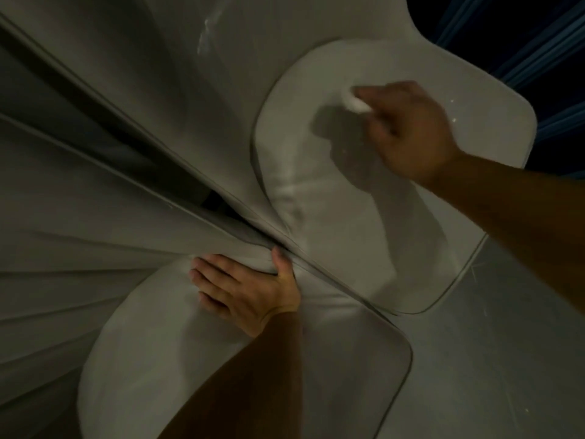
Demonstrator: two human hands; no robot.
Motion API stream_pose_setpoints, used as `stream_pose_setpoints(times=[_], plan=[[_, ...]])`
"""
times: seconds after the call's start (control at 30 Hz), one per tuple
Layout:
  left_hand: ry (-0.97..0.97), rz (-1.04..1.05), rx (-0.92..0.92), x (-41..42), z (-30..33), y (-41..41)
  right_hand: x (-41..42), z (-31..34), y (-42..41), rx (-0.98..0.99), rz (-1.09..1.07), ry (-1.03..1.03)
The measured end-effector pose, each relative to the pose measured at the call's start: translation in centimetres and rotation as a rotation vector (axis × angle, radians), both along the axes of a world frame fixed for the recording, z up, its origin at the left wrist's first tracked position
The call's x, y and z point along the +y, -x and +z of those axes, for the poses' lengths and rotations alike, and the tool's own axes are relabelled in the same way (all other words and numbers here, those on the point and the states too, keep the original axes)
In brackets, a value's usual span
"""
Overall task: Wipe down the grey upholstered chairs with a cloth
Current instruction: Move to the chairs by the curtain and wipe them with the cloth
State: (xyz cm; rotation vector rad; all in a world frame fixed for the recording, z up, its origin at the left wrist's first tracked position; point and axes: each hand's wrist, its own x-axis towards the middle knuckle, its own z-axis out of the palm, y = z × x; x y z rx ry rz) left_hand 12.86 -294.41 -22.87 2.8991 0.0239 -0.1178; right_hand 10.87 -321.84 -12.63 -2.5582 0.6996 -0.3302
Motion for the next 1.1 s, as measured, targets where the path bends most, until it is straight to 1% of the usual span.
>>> stream_pose_setpoints(times=[0.03,0.1,0.17,0.2,0.27,0.3,0.4,0.43,0.53,0.6,0.73,0.8,0.87,0.9,0.93,1.0,1.07,1.1], plan=[[0.003,0.002,0.005,0.0,0.0,0.0,0.6,-0.4,-2.2,-0.005,0.024,-0.025],[0.001,0.010,0.013,0.1,0.1,0.0,2.9,-1.8,-5.8,0.051,0.131,-0.077],[0.004,0.009,0.013,-0.1,0.1,-0.1,6.3,-4.1,-7.8,0.201,0.261,-0.047],[0.008,0.008,0.010,-0.2,0.1,-0.2,8.1,-5.0,-8.1,0.284,0.283,-0.005],[0.004,0.007,0.009,-0.2,0.0,-0.3,10.5,-5.8,-7.2,0.343,0.258,0.029],[-0.001,0.004,0.009,-0.1,0.0,-0.4,11.2,-5.7,-6.2,0.330,0.269,0.025],[0.005,0.001,0.010,0.3,-0.2,-0.3,11.4,-4.7,-2.4,0.225,0.458,0.060],[0.009,0.001,0.015,0.4,-0.1,-0.3,10.9,-4.3,-0.9,0.221,0.495,0.056],[0.019,-0.001,-0.001,0.3,-0.2,-0.3,9.8,-3.2,3.5,0.361,0.579,0.049],[0.018,0.003,-0.014,0.3,-0.3,-0.2,9.5,-2.7,6.3,0.328,0.524,0.005],[0.016,-0.001,-0.044,0.7,-0.8,0.1,8.4,-1.4,9.8,0.125,0.278,-0.067],[0.016,-0.007,-0.076,0.8,-1.3,0.1,6.7,-0.5,8.6,0.011,0.087,-0.087],[0.011,-0.009,-0.099,0.6,-1.5,0.1,4.2,0.0,5.9,-0.070,-0.095,-0.016],[0.007,-0.010,-0.112,0.6,-1.6,0.1,2.9,0.1,4.4,-0.081,-0.152,0.025],[0.002,-0.006,-0.125,0.5,-1.6,0.2,1.8,0.0,2.7,-0.068,-0.179,0.037],[-0.001,0.002,-0.138,0.5,-1.6,0.3,0.6,-0.9,-0.5,0.044,-0.141,-0.026],[0.009,-0.004,-0.144,0.3,-1.7,0.4,0.8,-2.7,-3.3,0.209,0.009,-0.090],[0.016,-0.008,-0.150,0.3,-1.7,0.4,1.4,-3.9,-4.4,0.289,0.102,-0.056]])
